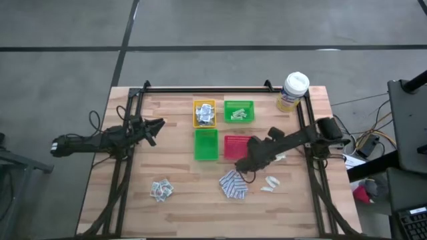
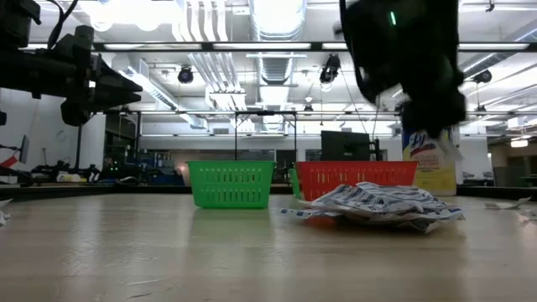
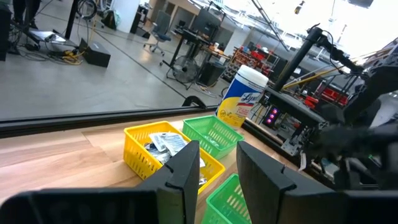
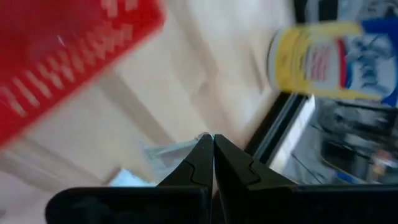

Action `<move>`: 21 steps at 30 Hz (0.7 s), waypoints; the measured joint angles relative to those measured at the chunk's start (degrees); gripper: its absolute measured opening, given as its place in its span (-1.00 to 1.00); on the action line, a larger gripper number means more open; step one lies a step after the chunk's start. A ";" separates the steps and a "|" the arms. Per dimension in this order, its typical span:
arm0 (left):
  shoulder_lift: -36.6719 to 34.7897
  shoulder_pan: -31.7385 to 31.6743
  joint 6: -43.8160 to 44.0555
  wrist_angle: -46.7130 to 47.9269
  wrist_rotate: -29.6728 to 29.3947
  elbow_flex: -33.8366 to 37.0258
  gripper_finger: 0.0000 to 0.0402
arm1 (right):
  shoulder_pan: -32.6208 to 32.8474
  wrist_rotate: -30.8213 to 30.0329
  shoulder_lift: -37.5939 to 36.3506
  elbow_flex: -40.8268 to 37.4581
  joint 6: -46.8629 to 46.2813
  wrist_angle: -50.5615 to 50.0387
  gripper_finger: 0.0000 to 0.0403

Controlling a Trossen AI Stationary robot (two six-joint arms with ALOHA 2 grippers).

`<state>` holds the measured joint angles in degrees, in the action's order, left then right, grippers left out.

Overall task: Pick & Place First Aid Supplies
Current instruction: Put the green bandage pack into the top green bin

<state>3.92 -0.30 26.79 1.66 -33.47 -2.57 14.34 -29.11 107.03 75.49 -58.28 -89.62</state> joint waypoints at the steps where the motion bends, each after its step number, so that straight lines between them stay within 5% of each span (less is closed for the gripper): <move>1: 0.00 0.00 -0.01 -0.01 -0.02 0.00 -0.46 | -0.32 -1.07 -1.23 0.96 0.07 0.00 -0.96; 11: 0.00 0.00 0.02 -0.05 -0.02 0.00 -0.46 | -7.75 -8.33 -9.01 10.88 11.63 4.41 -0.96; 21: 0.00 0.00 0.00 -0.05 -0.02 0.00 -0.46 | -17.66 -6.37 -8.58 16.28 18.85 17.79 -0.96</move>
<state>3.92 -0.30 26.79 1.61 -33.50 -2.57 -3.33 -35.48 98.45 91.78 -39.42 -71.83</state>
